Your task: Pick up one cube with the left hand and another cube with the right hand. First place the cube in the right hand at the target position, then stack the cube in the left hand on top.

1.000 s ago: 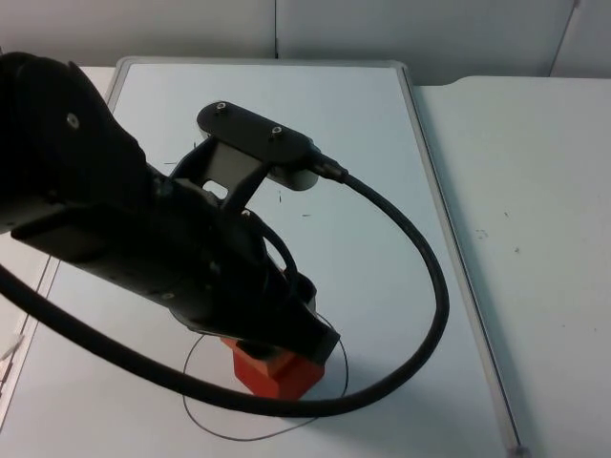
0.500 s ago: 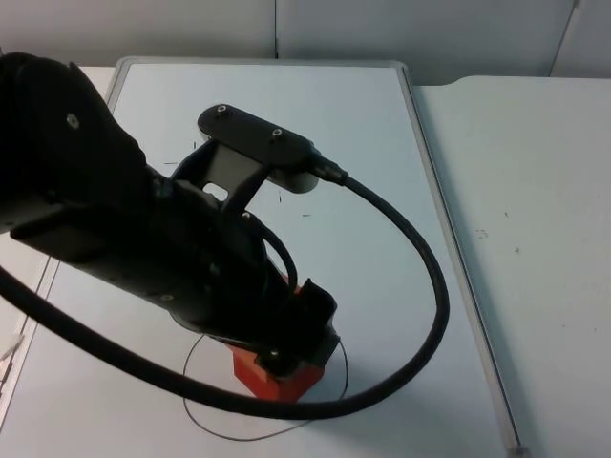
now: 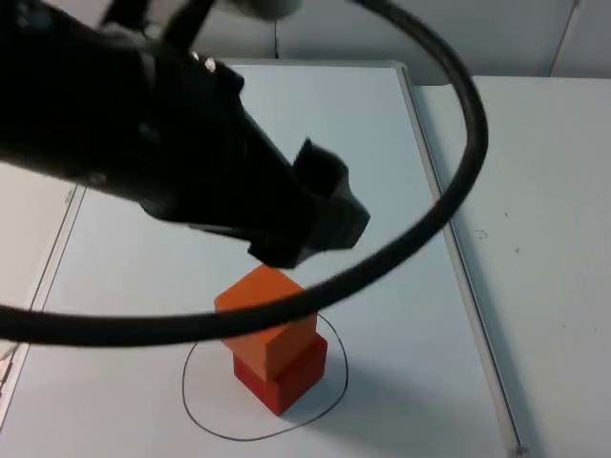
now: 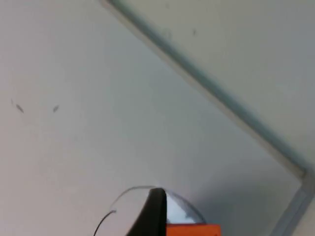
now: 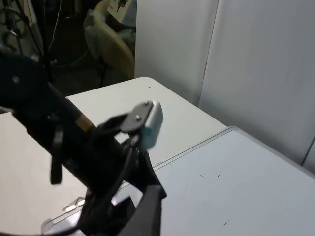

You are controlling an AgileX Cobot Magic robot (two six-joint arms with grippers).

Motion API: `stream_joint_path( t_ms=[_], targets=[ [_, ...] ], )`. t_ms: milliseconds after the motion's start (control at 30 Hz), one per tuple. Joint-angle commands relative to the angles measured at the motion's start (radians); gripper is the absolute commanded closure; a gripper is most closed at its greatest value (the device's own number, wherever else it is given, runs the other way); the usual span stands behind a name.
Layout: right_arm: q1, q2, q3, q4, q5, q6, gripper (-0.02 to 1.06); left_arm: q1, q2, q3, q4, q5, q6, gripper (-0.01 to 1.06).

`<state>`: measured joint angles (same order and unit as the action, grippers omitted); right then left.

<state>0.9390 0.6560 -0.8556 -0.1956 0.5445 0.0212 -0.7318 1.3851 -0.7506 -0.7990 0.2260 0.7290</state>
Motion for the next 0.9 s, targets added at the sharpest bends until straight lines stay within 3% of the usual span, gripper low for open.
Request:
stream_joint_path(
  t_ms=[0,100,300,467,633,867],
  targets=[
    [-0.001,0.0,0.002,-0.007,-0.004,0.004,0.18,-0.008,-0.071,-0.013,0.003,0.019,-0.007,0.22],
    [-0.001,0.0,0.002,-0.007,-0.004,0.004,0.18,-0.008,-0.252,-0.057,0.031,0.085,-0.007,0.22],
    [-0.001,-0.002,0.002,-0.007,-0.004,0.003,0.18,-0.008,-0.452,-0.088,0.087,0.117,-0.007,0.22],
    [-0.001,-0.002,0.002,-0.007,0.031,-0.014,0.18,-0.008,-0.614,-0.088,0.247,0.192,-0.087,0.22],
    [-0.001,-0.066,0.118,0.002,0.014,-0.021,0.18,-0.008,-0.753,-0.061,0.635,0.434,-0.424,0.22],
    [-0.001,-0.198,0.245,0.055,0.026,-0.021,0.18,-0.008,-0.883,0.04,0.753,0.574,-0.603,0.22]
  ],
)
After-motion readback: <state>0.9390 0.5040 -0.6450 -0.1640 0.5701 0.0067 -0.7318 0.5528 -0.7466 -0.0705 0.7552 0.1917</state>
